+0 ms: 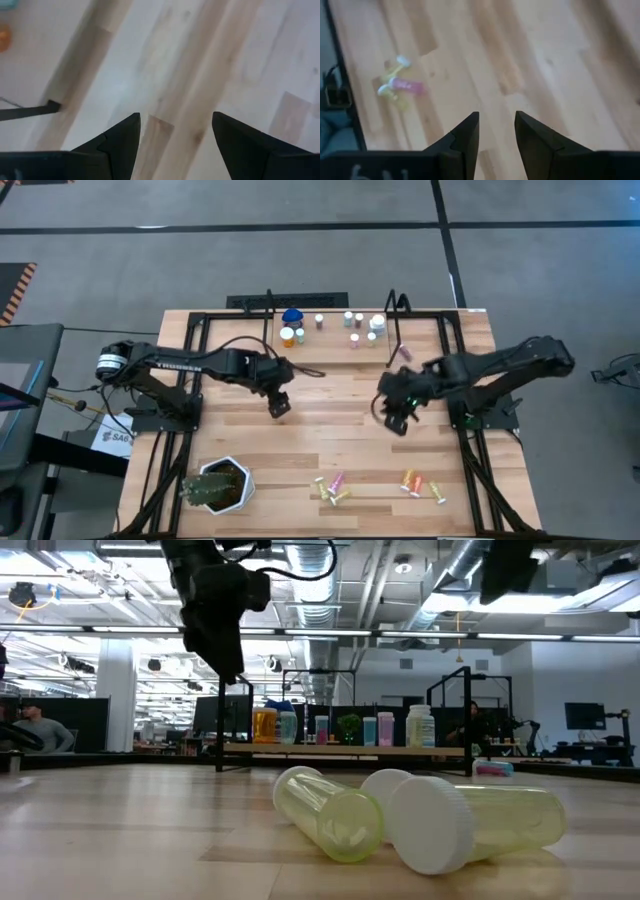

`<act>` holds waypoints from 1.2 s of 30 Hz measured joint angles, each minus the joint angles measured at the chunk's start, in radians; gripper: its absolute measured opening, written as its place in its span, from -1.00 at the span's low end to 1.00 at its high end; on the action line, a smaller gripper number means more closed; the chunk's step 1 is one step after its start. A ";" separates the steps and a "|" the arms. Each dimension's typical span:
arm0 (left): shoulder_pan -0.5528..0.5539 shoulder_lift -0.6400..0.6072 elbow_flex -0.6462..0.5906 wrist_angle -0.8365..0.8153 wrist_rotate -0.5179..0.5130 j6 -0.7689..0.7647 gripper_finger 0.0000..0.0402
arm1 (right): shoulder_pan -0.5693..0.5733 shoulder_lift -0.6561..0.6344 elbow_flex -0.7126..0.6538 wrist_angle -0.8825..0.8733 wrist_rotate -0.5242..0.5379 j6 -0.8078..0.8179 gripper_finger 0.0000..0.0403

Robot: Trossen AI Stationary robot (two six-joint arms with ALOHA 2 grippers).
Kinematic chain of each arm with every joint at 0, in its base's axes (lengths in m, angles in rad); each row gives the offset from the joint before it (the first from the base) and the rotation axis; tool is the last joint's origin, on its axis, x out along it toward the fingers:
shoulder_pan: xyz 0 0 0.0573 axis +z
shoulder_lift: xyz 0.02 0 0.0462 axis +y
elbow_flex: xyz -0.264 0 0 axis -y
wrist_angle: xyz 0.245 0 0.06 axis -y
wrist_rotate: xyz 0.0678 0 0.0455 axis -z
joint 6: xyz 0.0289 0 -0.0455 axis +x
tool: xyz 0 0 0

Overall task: Pick and place medicine bottles onto shelf by color
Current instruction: Put the yellow pill bottle on the shelf

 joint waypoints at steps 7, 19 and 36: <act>-0.111 0.000 0.000 -0.019 0.033 0.032 0.16 | 0.120 0.147 0.000 0.134 -0.001 -0.152 -0.32; -0.234 0.000 0.000 -0.082 -0.008 -0.082 0.16 | 0.222 0.381 0.000 0.448 -0.007 -0.285 -0.33; -0.519 0.000 0.000 -0.073 -0.128 -0.440 0.16 | 0.402 0.625 0.002 0.889 -0.005 -0.229 0.00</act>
